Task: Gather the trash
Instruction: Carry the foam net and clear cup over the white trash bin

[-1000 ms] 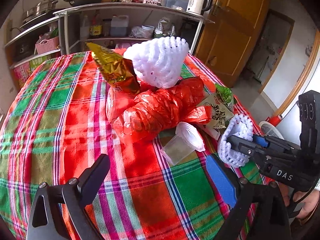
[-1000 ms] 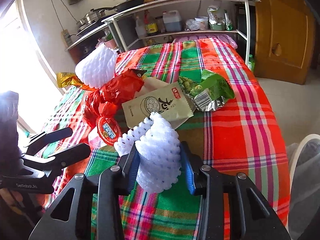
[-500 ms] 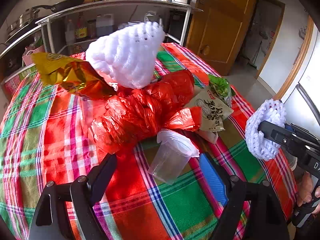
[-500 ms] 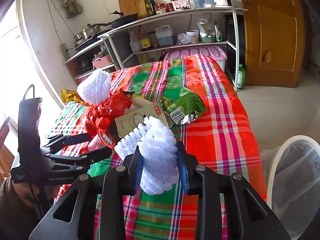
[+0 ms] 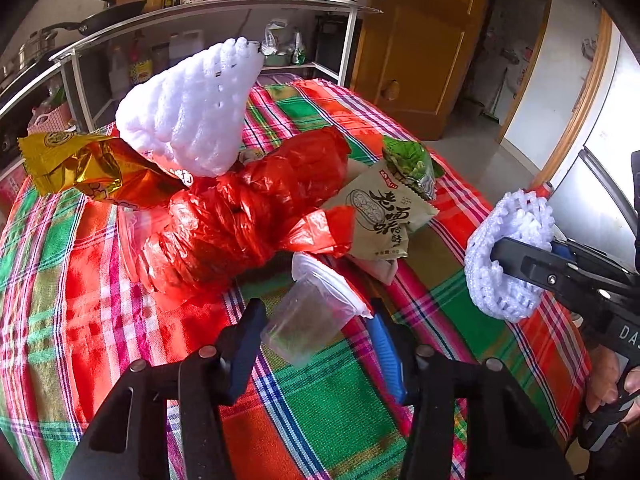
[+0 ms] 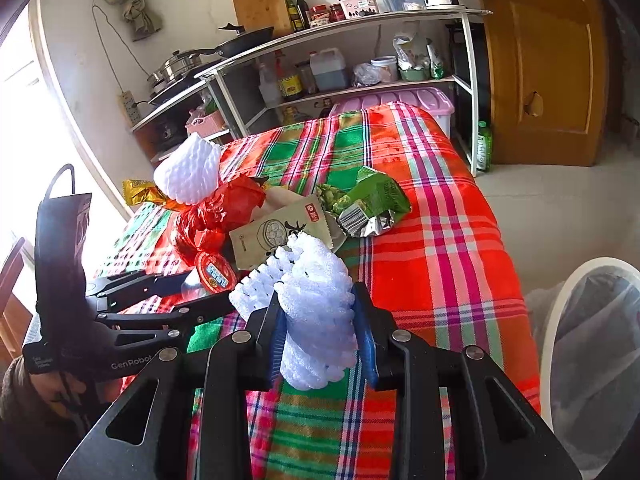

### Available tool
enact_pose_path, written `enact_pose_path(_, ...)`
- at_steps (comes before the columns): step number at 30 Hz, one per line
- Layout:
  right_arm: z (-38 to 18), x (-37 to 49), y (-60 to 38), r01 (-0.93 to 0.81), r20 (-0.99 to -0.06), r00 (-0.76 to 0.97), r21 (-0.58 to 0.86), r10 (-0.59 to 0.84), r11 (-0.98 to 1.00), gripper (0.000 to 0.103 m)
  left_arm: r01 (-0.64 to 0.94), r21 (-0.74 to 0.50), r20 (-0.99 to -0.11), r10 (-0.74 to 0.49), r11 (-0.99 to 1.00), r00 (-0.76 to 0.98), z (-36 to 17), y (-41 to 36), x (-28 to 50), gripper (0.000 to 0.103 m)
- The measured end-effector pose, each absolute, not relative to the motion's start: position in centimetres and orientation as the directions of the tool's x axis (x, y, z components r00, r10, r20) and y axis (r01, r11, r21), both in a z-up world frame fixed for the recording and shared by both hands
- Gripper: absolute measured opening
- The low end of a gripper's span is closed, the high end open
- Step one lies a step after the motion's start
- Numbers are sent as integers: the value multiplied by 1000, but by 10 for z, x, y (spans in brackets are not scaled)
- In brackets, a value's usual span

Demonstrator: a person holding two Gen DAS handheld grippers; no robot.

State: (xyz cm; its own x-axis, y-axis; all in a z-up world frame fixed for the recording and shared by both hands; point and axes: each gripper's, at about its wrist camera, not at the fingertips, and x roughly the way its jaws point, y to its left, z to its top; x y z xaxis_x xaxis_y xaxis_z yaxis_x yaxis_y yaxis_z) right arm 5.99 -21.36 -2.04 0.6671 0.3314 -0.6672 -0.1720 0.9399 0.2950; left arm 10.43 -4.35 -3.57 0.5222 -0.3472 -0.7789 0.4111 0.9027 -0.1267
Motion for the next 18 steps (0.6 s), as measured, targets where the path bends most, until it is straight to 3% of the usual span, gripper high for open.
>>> enact_pose_path(18, 8, 21, -241, -123, -619, 744, 245, 253, 962, 32, 432, -134, -727, -385, 892, 568, 12, -66, 58, 53)
